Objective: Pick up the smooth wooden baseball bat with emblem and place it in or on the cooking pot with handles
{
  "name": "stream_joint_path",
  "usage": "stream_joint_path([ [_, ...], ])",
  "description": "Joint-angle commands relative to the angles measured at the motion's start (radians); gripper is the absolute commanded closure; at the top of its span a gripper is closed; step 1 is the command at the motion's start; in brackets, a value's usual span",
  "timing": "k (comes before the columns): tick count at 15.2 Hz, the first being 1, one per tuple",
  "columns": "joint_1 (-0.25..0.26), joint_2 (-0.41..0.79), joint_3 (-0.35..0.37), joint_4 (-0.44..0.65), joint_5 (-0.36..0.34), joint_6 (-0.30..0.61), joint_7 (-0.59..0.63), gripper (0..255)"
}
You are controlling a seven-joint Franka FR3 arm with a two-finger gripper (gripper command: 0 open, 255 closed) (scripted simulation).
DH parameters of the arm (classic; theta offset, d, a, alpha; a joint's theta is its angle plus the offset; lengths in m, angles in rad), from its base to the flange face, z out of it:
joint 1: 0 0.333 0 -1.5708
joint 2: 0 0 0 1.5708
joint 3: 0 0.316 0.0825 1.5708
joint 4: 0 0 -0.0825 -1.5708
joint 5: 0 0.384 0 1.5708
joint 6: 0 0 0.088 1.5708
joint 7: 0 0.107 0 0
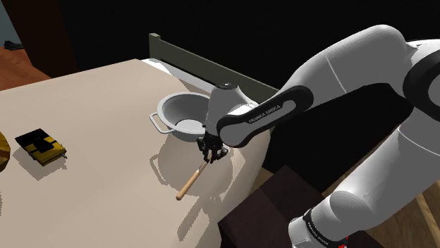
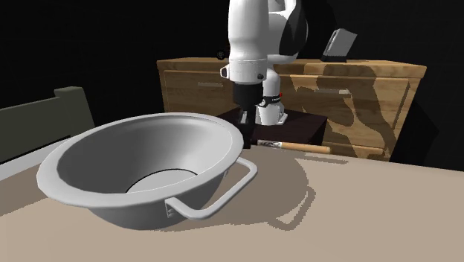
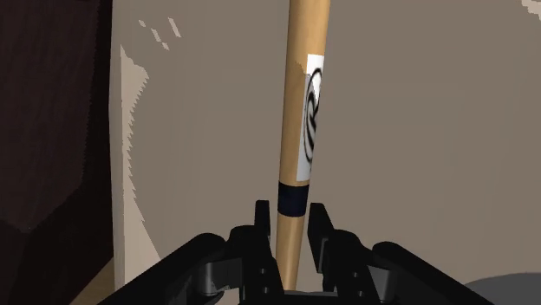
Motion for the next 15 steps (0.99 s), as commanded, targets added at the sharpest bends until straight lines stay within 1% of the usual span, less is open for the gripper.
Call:
stream_joint_path([
  [1,-0.002,-0.032,0.006,0.001,0.029,-0.028,-0.019,255],
  [8,-0.003,-0.121,0.009,0.025,0.097,-0.128,-0.067,255],
  [15,0.0,-0.196,0.0,0.06,0.143,-0.23,-0.101,255],
])
